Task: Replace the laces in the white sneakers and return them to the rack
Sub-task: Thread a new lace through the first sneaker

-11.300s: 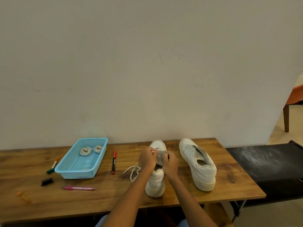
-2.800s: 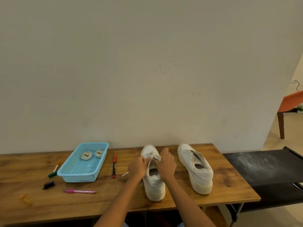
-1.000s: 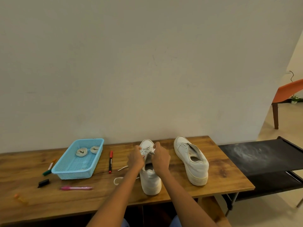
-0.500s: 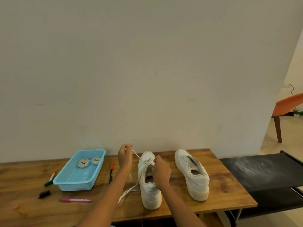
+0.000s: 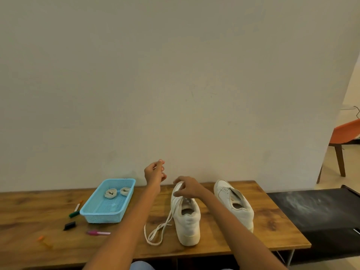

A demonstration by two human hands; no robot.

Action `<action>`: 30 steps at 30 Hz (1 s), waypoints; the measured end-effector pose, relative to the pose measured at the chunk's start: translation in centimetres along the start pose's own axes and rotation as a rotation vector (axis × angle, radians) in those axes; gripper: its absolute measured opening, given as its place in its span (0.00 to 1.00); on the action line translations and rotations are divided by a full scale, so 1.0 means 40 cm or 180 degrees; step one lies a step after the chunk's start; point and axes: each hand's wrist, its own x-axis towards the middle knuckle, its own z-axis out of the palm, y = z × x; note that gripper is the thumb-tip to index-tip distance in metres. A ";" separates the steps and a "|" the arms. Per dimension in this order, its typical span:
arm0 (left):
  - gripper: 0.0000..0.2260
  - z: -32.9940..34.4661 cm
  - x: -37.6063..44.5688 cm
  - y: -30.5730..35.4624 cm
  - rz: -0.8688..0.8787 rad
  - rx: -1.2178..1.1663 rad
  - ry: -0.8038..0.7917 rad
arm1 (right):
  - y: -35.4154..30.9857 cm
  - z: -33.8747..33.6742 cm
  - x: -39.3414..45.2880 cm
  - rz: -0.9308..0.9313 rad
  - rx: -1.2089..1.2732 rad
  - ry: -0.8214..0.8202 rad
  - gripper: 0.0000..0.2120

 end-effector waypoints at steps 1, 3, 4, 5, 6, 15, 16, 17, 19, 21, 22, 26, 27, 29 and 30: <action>0.07 -0.003 0.000 -0.010 -0.0007 0.0073 -0.0022 | -0.013 0.015 -0.001 -0.0040 -0.0098 -0.0069 0.22; 0.07 -0.012 0.002 -0.037 -0.0029 0.0351 -0.0125 | -0.024 0.040 -0.001 -0.0025 -0.0335 0.0049 0.20; 0.07 -0.020 0.004 -0.055 -0.0035 0.0582 -0.0200 | -0.022 0.050 -0.002 0.0029 -0.0375 0.0186 0.19; 0.08 -0.031 0.007 -0.076 -0.0050 0.0857 -0.0289 | -0.015 0.060 0.000 0.0114 -0.0347 0.0307 0.18; 0.10 -0.041 0.008 -0.100 -0.0090 0.1171 -0.0389 | -0.006 0.068 -0.001 0.0207 -0.0283 0.0398 0.16; 0.09 -0.081 -0.019 -0.279 -0.0539 0.2805 -0.0934 | 0.057 0.083 0.002 0.0444 0.0066 0.0727 0.13; 0.04 -0.080 -0.024 -0.282 -0.0545 0.2781 -0.0969 | 0.062 0.083 0.002 0.0414 0.0088 0.0746 0.13; 0.02 -0.078 -0.026 -0.285 -0.0529 0.2750 -0.1006 | 0.067 0.082 0.002 0.0385 0.0118 0.0760 0.13; 0.08 -0.075 -0.023 -0.291 -0.0485 0.2701 -0.0984 | 0.076 0.075 0.003 0.0340 0.0179 0.0770 0.12; 0.07 -0.070 -0.020 -0.279 -0.0433 0.2612 -0.0780 | 0.084 0.064 0.004 0.0326 0.0214 0.0802 0.12; 0.07 -0.068 -0.016 -0.265 -0.0407 0.2523 -0.0663 | 0.088 0.057 0.005 0.0323 0.0243 0.0833 0.12; 0.09 -0.060 0.005 -0.196 -0.0680 0.1257 -0.0187 | 0.061 0.029 0.007 0.0291 0.0506 0.0629 0.12; 0.08 -0.050 0.002 -0.174 -0.0929 0.0634 -0.0162 | 0.041 0.024 0.004 0.0294 0.0640 0.0384 0.15; 0.07 -0.025 -0.015 -0.122 -0.1293 -0.0410 -0.0238 | -0.004 0.020 -0.001 0.0395 0.1025 -0.0158 0.20; 0.07 -0.007 -0.019 -0.105 -0.1361 -0.0662 -0.0301 | -0.021 0.022 -0.002 0.0426 0.1213 -0.0317 0.22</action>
